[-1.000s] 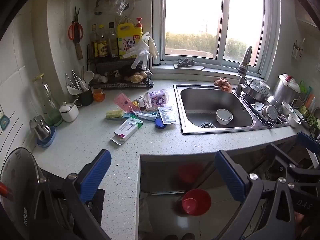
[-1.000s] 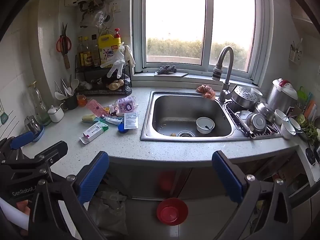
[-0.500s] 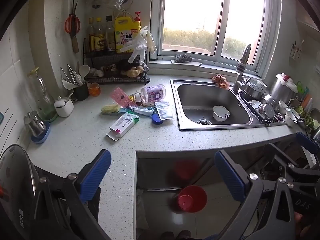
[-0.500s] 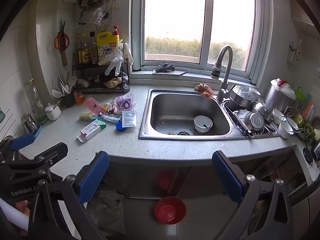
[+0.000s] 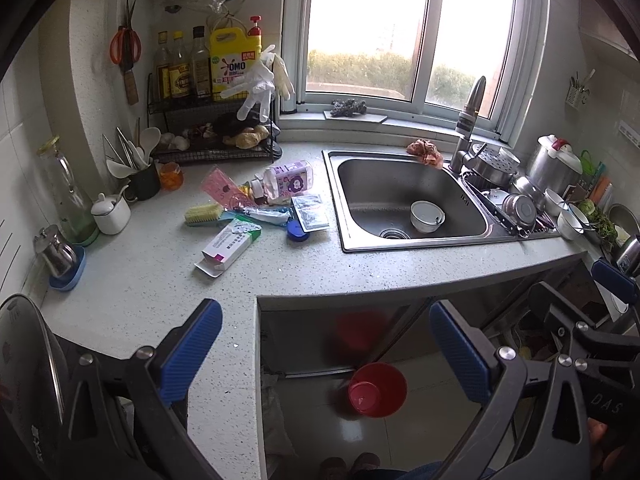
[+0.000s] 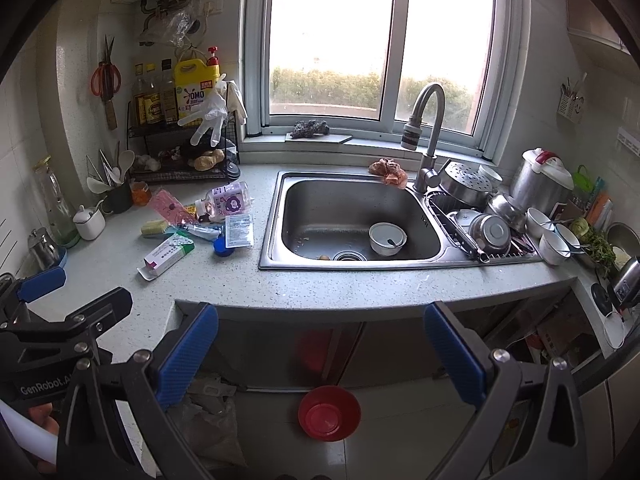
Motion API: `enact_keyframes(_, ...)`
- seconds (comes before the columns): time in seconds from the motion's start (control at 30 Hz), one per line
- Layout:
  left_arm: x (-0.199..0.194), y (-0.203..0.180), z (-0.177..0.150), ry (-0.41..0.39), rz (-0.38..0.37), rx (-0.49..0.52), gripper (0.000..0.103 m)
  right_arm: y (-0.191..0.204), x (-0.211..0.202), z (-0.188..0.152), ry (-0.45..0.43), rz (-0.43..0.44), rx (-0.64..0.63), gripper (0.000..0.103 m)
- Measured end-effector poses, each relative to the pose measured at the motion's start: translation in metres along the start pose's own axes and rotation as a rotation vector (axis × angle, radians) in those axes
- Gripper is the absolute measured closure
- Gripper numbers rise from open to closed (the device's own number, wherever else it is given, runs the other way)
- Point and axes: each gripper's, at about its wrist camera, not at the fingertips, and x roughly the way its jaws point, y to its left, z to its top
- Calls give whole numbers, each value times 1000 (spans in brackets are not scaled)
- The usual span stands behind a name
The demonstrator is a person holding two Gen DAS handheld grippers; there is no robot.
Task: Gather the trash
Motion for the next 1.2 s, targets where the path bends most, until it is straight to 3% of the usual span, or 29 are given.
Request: enact_keyframes(1.2, 2, -6, -6, 6, -40, 40, 0, -3, -3, -11, 33, -41, 29, 0)
